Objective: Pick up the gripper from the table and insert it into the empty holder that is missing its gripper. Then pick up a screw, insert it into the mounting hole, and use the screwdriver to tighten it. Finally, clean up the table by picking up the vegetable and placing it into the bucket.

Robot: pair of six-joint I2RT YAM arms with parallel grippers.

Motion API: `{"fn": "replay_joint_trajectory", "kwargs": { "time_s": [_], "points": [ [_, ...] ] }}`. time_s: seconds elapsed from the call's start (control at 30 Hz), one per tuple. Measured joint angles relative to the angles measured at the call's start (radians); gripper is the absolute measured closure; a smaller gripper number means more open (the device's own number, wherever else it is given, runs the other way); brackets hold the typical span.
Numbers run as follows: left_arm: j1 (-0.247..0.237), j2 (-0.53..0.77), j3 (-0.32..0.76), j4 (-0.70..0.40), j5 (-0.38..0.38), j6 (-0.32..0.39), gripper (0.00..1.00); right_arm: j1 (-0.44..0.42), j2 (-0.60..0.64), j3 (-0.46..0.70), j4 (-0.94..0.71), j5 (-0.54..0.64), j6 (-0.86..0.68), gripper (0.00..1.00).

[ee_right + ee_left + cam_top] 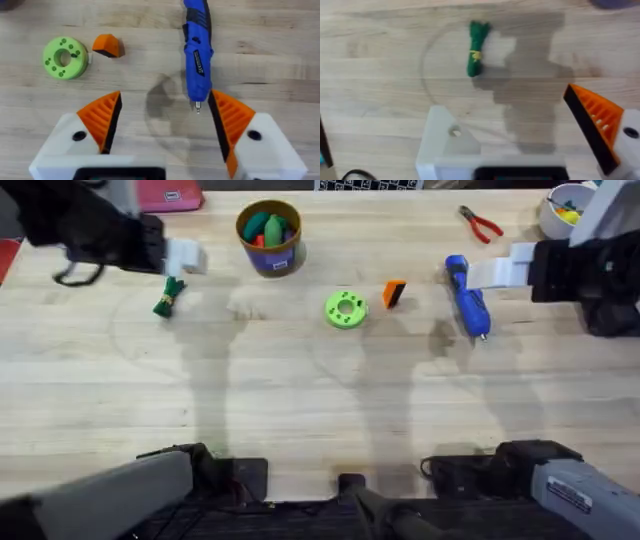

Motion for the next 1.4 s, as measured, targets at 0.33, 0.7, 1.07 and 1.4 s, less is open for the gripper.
{"fn": "replay_joint_trajectory", "kwargs": {
  "time_s": [0.33, 0.7, 1.07, 1.4],
  "points": [
    [0.134, 0.323, 0.197, -0.073, 0.024, 0.219, 0.018, 0.0, 0.0, 0.0, 0.0, 0.0, 0.0, 0.008],
    [0.207, 0.58, 0.207, -0.009, 0.056, 0.327, 0.015, 0.0, 0.0, 0.0, 0.0, 0.0, 0.0, 0.008],
    [0.213, 0.64, 0.21, 0.027, 0.096, 0.365, 0.201, 0.0, 0.0, 0.0, 0.0, 0.0, 0.0, 0.008],
    [0.213, 0.64, 0.21, 0.032, 0.107, 0.378, 0.996, 0.0, 0.0, 0.0, -0.001, 0.0, 0.0, 0.008]
  ]
}}
